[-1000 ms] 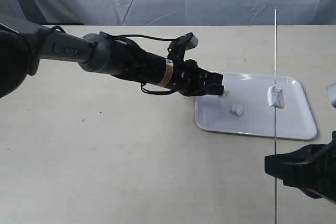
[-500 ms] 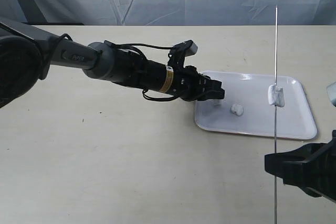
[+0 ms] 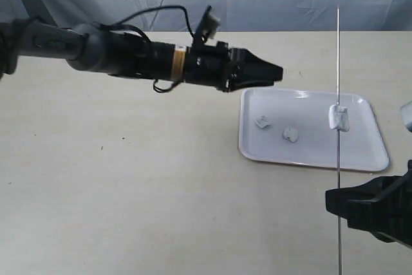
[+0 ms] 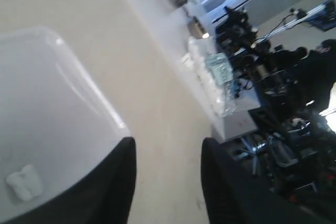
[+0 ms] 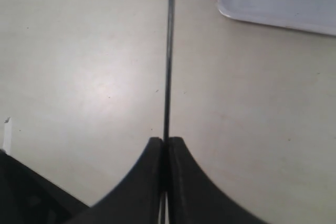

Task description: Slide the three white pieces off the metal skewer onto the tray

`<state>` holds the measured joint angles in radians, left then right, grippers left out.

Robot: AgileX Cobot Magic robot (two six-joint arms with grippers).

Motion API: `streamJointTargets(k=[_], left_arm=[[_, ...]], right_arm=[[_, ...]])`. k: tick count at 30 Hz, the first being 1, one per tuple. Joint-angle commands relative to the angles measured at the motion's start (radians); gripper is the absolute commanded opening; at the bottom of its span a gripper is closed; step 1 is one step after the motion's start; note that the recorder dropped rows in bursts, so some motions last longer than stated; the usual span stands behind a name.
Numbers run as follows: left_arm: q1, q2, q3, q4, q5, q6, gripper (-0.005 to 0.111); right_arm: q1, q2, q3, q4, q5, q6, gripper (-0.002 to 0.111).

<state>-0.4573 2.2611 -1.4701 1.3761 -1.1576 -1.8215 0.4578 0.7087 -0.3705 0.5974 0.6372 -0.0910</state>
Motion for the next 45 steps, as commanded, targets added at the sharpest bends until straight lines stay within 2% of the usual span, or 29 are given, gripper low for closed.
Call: streamJointTargets(k=[1,8,12,13,16,24,35,37,40,45], left_arm=[[0.041,-0.081,0.007,0.039,-0.063,-0.113,0.040],[-0.036,-0.171,0.045,0.090,-0.063,-0.138,0.040],[-0.131,-0.207,0.048,0.105,-0.063,-0.160,0.040],[-0.153,-0.213,0.048,0.108,-0.063,-0.167,0.040],[-0.166,-0.213,0.048,0.097,-0.063,-0.169,0.040],[-0.239,-0.213,0.048,0.042,-0.030,-0.130,0.040],[-0.243,-0.213,0.048,0.045,0.084,-0.126,0.040],[-0.243,-0.213,0.048,0.045,0.104,-0.126,0.036],[-0.243,-0.213,0.048,0.045,0.115,-0.126,0.020],[-0.243,-0.213,0.048,0.043,0.113,-0.101,0.004]], right_arm=[[0.004,-0.006,-0.005,-0.033,-0.021,-0.012,-0.001],[0.004,-0.006,-0.005,-0.057,-0.050,-0.012,-0.001],[0.004,-0.006,-0.005,-0.095,-0.079,0.005,-0.001],[0.002,-0.006,-0.005,-0.168,-0.088,0.065,-0.001],[0.002,-0.006,-0.007,-0.311,-0.099,0.193,-0.001],[0.002,0.051,-0.034,-0.302,-0.140,0.200,-0.001],[0.002,0.065,-0.034,-0.274,-0.137,0.197,-0.001],[0.002,0.065,-0.034,-0.272,-0.129,0.197,-0.001],[0.002,0.065,-0.034,-0.270,-0.126,0.197,-0.001],[0.002,0.065,-0.034,-0.257,-0.125,0.188,-0.001]])
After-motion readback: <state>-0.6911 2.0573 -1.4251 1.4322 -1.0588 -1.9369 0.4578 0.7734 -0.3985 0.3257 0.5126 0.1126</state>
